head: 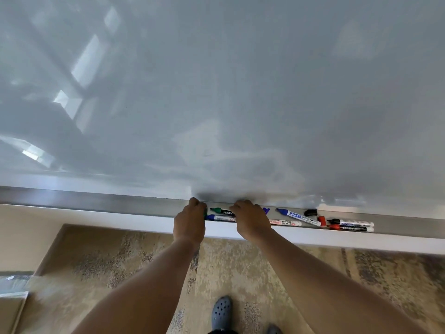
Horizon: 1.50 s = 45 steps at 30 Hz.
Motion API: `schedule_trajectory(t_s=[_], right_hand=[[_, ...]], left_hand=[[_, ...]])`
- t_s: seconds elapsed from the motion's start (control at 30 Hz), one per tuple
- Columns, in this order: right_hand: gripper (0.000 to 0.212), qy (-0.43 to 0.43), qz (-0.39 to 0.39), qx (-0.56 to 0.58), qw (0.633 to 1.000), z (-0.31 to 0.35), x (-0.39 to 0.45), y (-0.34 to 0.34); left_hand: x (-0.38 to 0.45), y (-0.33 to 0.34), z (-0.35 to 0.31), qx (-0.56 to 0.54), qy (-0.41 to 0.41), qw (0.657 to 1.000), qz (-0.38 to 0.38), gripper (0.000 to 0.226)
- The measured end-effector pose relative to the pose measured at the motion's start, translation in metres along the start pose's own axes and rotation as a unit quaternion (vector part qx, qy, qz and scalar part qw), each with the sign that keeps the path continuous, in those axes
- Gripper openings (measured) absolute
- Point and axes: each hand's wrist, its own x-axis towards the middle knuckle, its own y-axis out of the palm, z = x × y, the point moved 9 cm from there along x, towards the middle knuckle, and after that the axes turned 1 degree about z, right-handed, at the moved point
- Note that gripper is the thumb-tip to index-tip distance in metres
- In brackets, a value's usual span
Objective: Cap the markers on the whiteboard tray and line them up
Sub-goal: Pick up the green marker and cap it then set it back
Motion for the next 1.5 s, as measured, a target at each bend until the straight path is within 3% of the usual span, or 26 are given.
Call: schedule_trajectory(t_s=[0.5, 0.8, 1.17, 1.5], right_hand=[[0.035, 0.021, -0.010, -0.008, 1.000, 0.004, 0.004, -0.002], [0.038, 0.051, -0.049, 0.036, 0.997, 0.003, 0.001, -0.007], [0.048, 0.043, -0.070, 0.066, 0.994, 0.002, -0.004, -0.015], [0.045, 0.055, -0.102, 0.102, 0.988, -0.009, -0.029, -0.042]], left_hand=[[0.016, 0.007, -0.004, 0.102, 0.066, 0.992, 0.017, 0.032], [0.014, 0.007, -0.004, 0.092, 0.057, 0.994, 0.001, 0.029], [0.002, -0.006, 0.013, -0.022, -0.023, 0.999, -0.028, 0.043], [-0.013, -0.026, 0.005, -0.115, -0.074, 0.988, -0.072, 0.033]])
